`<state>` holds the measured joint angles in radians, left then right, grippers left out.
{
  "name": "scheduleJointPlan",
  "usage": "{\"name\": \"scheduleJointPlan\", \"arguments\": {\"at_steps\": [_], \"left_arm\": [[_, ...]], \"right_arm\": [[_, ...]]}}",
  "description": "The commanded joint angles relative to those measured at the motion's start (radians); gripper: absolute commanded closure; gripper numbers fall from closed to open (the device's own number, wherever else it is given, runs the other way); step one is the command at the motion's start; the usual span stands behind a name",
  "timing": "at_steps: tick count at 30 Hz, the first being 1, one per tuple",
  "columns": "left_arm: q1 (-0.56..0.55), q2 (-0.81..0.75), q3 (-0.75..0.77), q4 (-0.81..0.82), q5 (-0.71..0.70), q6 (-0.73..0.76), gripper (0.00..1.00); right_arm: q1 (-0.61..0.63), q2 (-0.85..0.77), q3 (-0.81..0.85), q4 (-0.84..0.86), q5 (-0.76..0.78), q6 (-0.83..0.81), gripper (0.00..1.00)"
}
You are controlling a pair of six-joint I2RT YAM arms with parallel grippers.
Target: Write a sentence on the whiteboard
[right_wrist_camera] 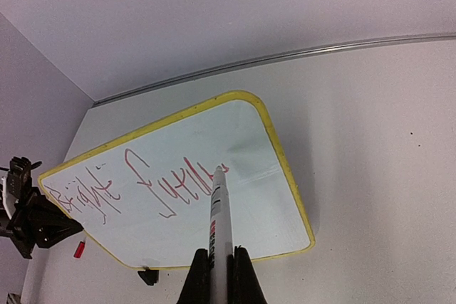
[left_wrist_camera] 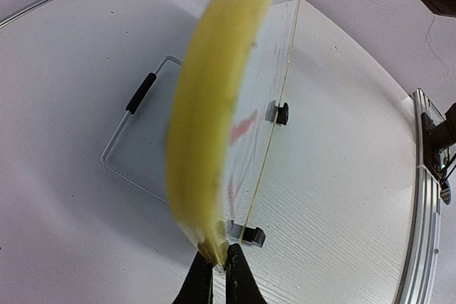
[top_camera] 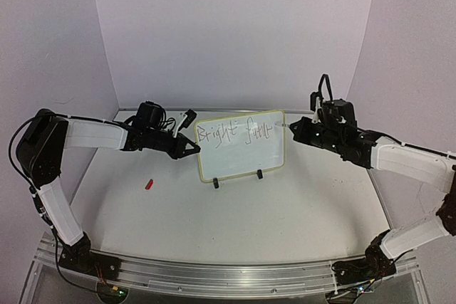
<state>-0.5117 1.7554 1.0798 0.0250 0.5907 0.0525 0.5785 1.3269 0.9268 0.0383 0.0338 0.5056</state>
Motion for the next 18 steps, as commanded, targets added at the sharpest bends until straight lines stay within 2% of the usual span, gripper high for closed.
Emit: {"name": "scheduleJointPlan", "arguments": {"at_steps": [1, 18], "left_arm": [[0.008, 0.004, 0.011, -0.047, -0.095, 0.03, 1.0], [0.008, 0.006, 0.015, -0.051, -0.098, 0.032, 1.0]], "right_arm": [[-0.002, 0.025, 0.004, 0.016, 0.002, 0.011, 1.0], [-0.002, 0.099, 0.036, 0.015, 0.049, -0.002, 1.0]]}}
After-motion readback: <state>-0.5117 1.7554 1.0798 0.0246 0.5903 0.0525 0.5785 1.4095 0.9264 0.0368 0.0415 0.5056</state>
